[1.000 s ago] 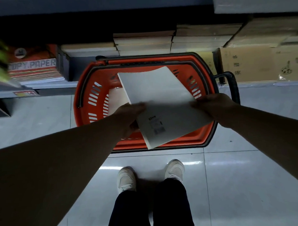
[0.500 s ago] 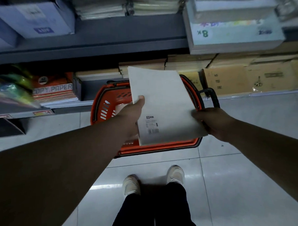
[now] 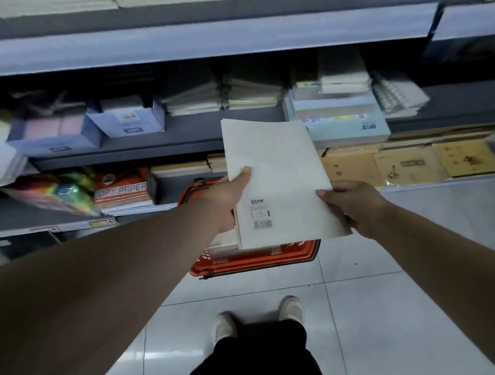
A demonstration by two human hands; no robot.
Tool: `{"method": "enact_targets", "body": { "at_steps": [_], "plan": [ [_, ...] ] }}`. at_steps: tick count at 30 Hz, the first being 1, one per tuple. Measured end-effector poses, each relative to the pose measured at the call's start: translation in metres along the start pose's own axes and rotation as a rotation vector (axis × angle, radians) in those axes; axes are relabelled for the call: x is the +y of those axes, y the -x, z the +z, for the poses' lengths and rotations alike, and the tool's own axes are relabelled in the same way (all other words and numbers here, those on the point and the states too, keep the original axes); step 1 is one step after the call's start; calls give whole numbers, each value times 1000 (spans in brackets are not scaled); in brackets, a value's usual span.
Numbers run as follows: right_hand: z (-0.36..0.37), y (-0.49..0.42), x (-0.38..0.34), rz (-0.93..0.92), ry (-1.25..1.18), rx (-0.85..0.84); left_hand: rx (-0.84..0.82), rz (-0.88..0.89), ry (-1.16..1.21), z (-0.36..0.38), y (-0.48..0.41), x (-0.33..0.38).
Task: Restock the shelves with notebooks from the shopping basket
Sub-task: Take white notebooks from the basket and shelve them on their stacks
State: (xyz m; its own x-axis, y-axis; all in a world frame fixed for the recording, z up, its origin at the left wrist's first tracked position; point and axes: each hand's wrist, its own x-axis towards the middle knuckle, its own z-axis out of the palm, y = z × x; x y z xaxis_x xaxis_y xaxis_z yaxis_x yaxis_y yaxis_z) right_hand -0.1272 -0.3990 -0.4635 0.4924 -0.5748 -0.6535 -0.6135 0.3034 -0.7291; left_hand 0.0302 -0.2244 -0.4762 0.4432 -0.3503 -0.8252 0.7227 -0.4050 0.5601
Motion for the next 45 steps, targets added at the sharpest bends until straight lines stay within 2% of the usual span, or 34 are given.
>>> {"method": "enact_targets", "body": {
  "at_steps": [7,12,17,21,27,36,45],
  "plan": [
    [2,50,-31,-35,-5,55,25,16,50,-1,63,25],
    [-6,79,-55,-52,-57,22,-171,46,208,-1,106,47],
    [-15,96,-77,-64,-161,95,-306,146,278,2,139,61],
    [-22,107,-92,-55,-224,115,-420,155,327,8,160,72],
    [-34,132,-124,-64,-185,78,-408,181,348,23,179,93],
    [-63,153,-170,-186,-89,47,-470,234,328,41,204,130],
    [-74,148,-204,-311,43,95,-428,248,347,54,210,152]
  ]
}}
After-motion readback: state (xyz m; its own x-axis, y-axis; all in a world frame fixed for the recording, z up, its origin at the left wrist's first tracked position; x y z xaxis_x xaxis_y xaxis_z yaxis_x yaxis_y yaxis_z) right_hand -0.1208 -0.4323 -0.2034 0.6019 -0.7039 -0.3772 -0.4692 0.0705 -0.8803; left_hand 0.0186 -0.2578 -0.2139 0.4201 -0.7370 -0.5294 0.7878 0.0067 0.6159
